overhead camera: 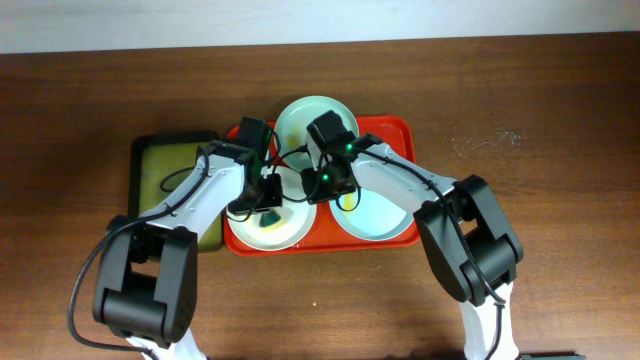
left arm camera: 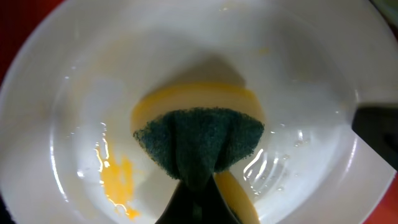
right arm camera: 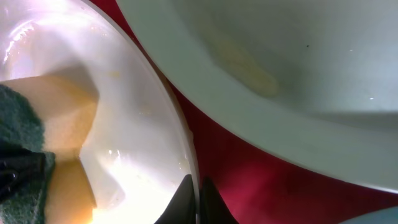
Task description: Clean dirty plates on tray and stack at the side
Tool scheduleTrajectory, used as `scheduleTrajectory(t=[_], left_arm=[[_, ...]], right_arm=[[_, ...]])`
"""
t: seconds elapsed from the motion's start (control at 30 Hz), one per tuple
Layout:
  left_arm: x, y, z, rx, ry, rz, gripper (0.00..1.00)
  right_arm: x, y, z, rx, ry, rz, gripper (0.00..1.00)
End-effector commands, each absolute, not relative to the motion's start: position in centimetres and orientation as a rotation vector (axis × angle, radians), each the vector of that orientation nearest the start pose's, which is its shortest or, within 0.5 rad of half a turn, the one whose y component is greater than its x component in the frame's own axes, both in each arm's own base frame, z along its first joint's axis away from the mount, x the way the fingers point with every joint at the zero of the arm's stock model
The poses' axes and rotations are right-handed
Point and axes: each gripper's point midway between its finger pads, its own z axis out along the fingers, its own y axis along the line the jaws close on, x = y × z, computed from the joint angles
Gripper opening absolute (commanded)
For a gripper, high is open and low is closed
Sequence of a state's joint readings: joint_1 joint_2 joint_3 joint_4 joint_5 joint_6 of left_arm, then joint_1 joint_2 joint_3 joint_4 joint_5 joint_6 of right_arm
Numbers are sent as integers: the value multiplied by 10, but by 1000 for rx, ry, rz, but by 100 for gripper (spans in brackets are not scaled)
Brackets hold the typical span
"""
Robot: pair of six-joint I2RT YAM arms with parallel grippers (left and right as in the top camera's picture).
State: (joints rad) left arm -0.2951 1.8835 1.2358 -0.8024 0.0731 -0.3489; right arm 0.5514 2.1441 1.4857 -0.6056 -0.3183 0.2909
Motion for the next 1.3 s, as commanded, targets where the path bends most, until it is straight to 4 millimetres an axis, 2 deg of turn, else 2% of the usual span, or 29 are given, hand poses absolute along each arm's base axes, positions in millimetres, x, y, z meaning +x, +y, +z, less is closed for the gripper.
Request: scheduleTrajectory(t=[0.0,0.2,0.33,0.43,0.5,0.53,0.63,0.77,0.83,0.93,1.13,1.2,1.27], left_arm=[[347,-92,23,-93,3007,46,0],[351,-51,31,-105,2932,399,0],[358,-49,44,-142,2885,405,0],[362,-69,54,-155,2882,218,0],[359,-99,56,-136,2916,-29,0],[355,-123,54,-114,2945,-230,0],[352,-137,46,-101,2966,-353,0],[347,-136,26,-106,3005,-342,0],[346,-127,16,-117,3022,-261,0],[352,-102,11,-139,2995,-53,0],[360,-37,16,-192,2874,438,0],[362,-22,22,-196,2825,567,0],[364,-19,25,-198,2808,592,0]], right_arm=[[360,284,-4,-456,2935,574,4],[360,284,-4,-456,2935,574,4],[360,284,-4,-455,2935,574,4],[360,284,-4,-455,2935,574,4],[360,284,-4,-456,2935,574,4],[360,284,-4,-456,2934,574,4],[360,284,-4,-456,2935,575,4],[360,284,-4,-456,2935,574,4],[360,284,-4,-456,2935,574,4],[360,284,-4,-456,2935,574,4],[360,284,-4,-456,2935,574,4],[360,284,-4,-456,2935,574,4],[360,284,-4,-456,2935,574,4]])
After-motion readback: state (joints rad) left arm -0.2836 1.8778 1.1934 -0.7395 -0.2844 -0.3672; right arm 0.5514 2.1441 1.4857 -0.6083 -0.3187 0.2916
